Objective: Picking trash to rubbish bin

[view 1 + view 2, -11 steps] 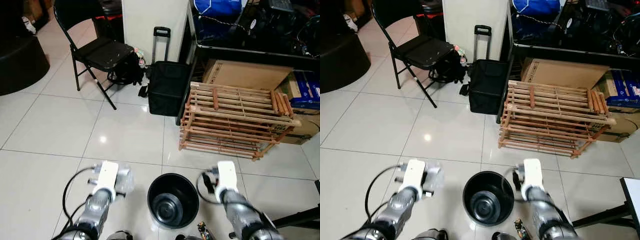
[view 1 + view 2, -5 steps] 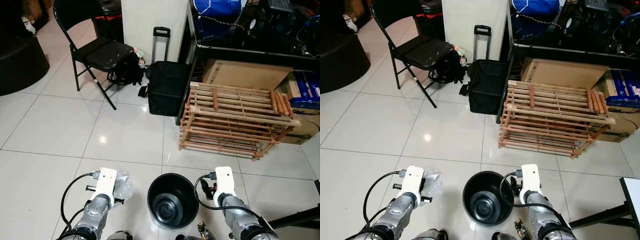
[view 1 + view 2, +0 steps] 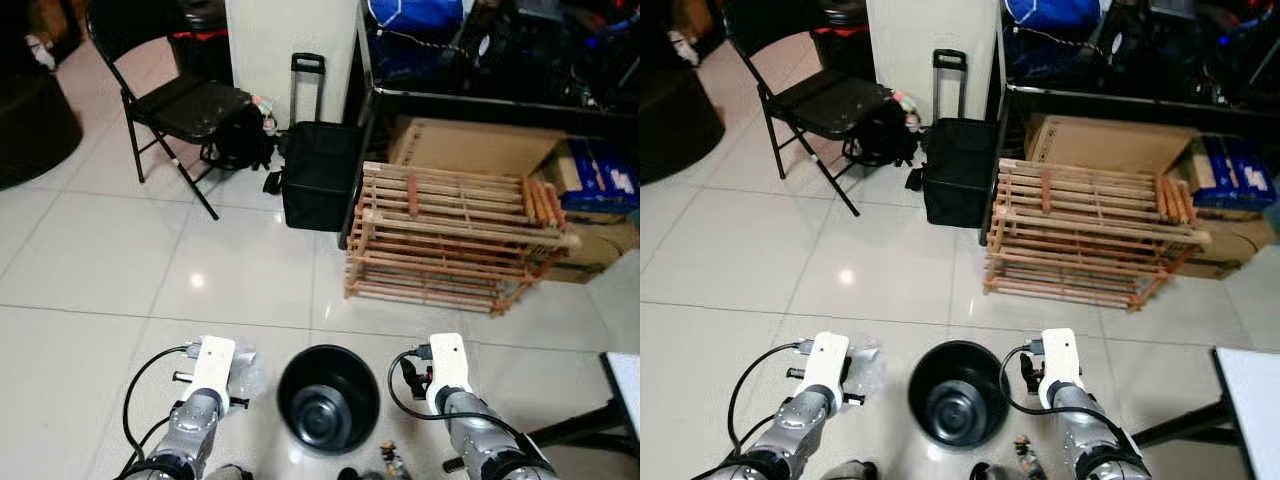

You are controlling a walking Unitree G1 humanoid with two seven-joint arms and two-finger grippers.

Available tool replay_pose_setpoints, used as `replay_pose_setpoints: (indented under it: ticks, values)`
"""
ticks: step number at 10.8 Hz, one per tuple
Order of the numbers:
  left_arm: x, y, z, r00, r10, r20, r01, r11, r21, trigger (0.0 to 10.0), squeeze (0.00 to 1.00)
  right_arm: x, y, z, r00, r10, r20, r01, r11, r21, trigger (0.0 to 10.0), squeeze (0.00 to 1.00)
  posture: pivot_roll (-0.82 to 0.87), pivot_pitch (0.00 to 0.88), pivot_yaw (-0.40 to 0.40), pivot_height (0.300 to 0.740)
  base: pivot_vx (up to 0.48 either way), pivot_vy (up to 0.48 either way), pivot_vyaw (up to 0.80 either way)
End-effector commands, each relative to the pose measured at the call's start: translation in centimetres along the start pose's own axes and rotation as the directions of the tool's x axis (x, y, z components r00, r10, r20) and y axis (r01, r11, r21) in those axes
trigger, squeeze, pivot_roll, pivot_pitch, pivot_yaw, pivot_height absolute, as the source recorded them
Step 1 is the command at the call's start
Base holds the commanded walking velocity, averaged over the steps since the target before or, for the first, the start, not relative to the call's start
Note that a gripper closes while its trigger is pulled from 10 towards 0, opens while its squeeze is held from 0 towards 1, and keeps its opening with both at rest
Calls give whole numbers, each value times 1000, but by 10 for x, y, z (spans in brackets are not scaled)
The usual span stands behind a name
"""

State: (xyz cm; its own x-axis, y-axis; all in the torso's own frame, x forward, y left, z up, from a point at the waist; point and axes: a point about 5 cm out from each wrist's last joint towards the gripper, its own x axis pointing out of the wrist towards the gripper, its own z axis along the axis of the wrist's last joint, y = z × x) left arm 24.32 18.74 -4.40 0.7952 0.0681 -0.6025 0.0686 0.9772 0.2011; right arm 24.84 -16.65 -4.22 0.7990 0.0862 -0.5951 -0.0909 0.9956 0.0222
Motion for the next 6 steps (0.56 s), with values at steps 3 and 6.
replay_pose_setpoints:
  ticks: [3,6]
  values:
    - [0,-1,-2,1000,6,-3,-6,1000,-4,10000,0,-1,-2,-2,1000,-4,-9,4,1000,0,10000,0,37,89,-65,740,0,-290,0]
    - [0,-1,-1,1000,9,1,-9,1000,-6,10000,0,-1,-2,-2,1000,-3,-8,3,1000,3,10000,0,37,90,-65,740,0,-170,0]
